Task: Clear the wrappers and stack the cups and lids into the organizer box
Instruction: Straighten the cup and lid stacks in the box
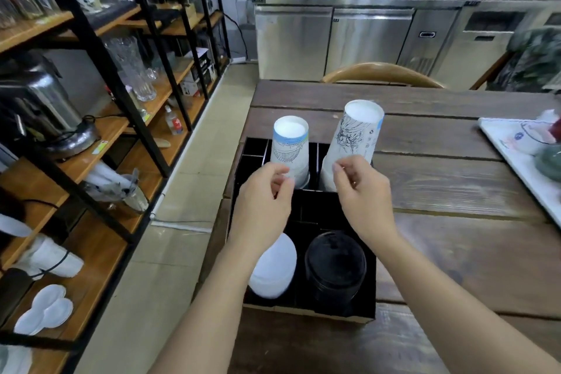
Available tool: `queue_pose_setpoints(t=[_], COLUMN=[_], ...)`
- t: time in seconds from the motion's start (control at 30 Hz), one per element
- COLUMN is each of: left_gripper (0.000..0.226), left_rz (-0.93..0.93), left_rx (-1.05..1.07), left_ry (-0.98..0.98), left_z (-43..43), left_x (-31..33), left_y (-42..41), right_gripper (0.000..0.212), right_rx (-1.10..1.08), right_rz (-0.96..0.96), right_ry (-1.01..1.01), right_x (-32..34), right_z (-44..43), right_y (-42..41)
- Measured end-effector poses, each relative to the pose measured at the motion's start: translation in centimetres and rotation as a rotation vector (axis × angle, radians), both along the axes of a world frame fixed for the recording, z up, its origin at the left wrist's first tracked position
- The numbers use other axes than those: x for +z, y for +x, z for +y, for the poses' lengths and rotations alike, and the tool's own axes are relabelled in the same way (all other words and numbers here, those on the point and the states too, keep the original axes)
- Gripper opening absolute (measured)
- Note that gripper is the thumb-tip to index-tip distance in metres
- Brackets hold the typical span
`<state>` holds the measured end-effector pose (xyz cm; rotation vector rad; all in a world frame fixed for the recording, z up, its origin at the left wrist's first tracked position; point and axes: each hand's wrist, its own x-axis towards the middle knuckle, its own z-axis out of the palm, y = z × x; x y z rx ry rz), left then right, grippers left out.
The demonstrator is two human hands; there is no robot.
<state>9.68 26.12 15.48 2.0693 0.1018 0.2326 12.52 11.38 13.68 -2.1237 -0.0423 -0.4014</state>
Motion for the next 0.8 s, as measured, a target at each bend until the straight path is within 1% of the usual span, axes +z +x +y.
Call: queue_pose_setpoints(t=[0.03,0.07,0.13,0.17,0.3,0.37,0.43,0.57,0.63,0.7,0.8], left_gripper=[0.024,0.025,0.031,0.035,0.052,0.054,0.054,0.052,0.048,0.042,0.046], left_rz=[-0.030,-0.035,0.012,0.047,0.161,0.182,0.198,0.231,0.200,0.173,0.128], left_rx=[-0.042,-0.084,-0.157,-0.183,-0.233,-0.239,-0.263,-0.263,-0.263,-0.271,-0.289], left_ry=[-0.084,-0.176,-0.337,-0.390,-0.466,-0.465,-0.474,-0.505,-0.488,-0.455,-0.420], left_z=[-1.0,-2.1,-4.1,-5.0,-7.6,-8.3,-8.7,-9.1,-9.1,-9.3,-9.6], left_x=[0.5,1.0,1.9,2.2,2.1,1.9,1.6,0.7,0.2,0.0,-0.5], left_y=[0.6,1.3,2.7,3.5,6.0,6.5,7.1,7.8,7.9,7.8,7.3], right_gripper=[0.017,0.024,0.041,0.048,0.076,0.089,0.096,0.101,0.096,0.084,0.085], right_rx=[-0.065,-0.106,-0.097,-0.055,0.052,0.079,0.110,0.154,0.169,0.198,0.256], right_rz=[0.002,0.017,0.074,0.090,0.178,0.214,0.234,0.233,0.221,0.211,0.197], right_ry=[0.083,0.155,0.249,0.259,0.204,0.217,0.222,0.218,0.217,0.226,0.268], right_x=[0.0,-0.4,-1.3,-1.8,-3.7,-4.2,-4.5,-4.5,-4.2,-4.0,-3.6], right_z=[-0.6,-1.1,-2.1,-2.5,-3.5,-3.5,-3.3,-3.1,-3.3,-3.7,-4.4], right_y=[-0.1,0.1,0.5,0.7,1.6,1.9,2.0,2.4,2.5,2.6,3.1])
